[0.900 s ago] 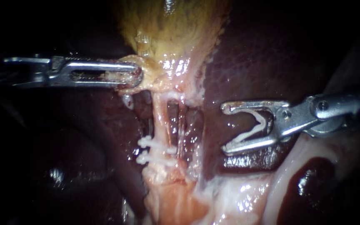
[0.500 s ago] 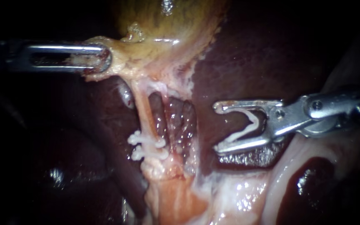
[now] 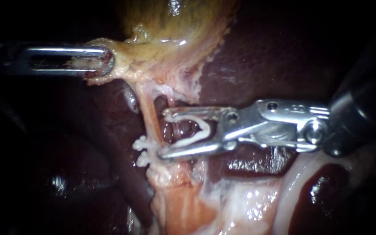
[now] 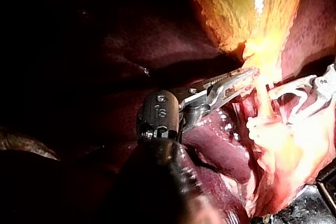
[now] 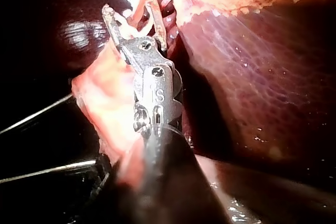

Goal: Clipping third clip left tube

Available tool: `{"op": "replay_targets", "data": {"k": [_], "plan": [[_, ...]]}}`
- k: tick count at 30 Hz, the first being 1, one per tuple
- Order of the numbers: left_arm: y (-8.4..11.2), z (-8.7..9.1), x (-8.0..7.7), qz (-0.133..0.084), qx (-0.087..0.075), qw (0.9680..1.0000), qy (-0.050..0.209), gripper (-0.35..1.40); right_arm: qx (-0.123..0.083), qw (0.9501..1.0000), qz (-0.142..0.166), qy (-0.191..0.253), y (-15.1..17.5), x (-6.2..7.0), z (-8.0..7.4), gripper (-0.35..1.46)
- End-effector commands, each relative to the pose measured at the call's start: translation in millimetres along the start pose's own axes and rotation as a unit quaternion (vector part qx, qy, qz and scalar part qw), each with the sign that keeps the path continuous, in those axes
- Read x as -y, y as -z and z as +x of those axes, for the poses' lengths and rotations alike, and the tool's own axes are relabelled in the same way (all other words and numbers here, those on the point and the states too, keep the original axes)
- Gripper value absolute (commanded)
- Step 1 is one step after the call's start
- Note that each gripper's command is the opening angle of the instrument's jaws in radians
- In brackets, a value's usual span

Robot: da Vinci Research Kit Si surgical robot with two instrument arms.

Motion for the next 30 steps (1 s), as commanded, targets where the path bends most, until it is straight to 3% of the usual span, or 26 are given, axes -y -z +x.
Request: {"op": "replay_targets", "data": {"k": [1, 7, 11, 13, 19, 23, 30], "plan": [[0.0, 0.0, 0.0, 0.0, 0.0, 1.0, 0.0, -0.35, 0.0, 1.0, -0.001, -0.003, -0.2, -0.3, -0.3, 0.5], [0.0, 0.0, 0.0, 0.001, 0.0, 1.0, 0.0, -0.35, 0.0, 0.9999, -0.005, -0.013, -1.6, -2.3, -2.5, 0.5], [-0.1, 0.0, 0.0, 0.001, 0.0, 1.0, 0.0, -0.35, 0.001, 0.9997, -0.001, -0.024, -3.2, -3.1, -2.6, 0.5], [-0.2, 0.0, -0.1, 0.001, 0.0, 1.0, 0.0, -0.35, -0.012, 0.9996, 0.005, -0.027, -4.1, -3.4, -2.2, 0.5], [-0.1, 0.0, -0.2, 0.001, -0.001, 1.0, 0.0, -0.35, -0.073, 0.9959, 0.031, -0.043, -6.1, -4.1, -0.5, 0.5], [-0.1, 0.0, -0.2, 0.001, 0.0, 1.0, 0.0, -0.35, -0.11, 0.9916, 0.048, -0.048, -5.8, -3.3, 1.4, 0.5], [-0.1, 0.0, -0.2, 0.001, 0.0, 1.0, 0.0, -0.35, -0.132, 0.9879, 0.06, -0.056, -3.7, -1.1, 5.1, 0.49]]}}
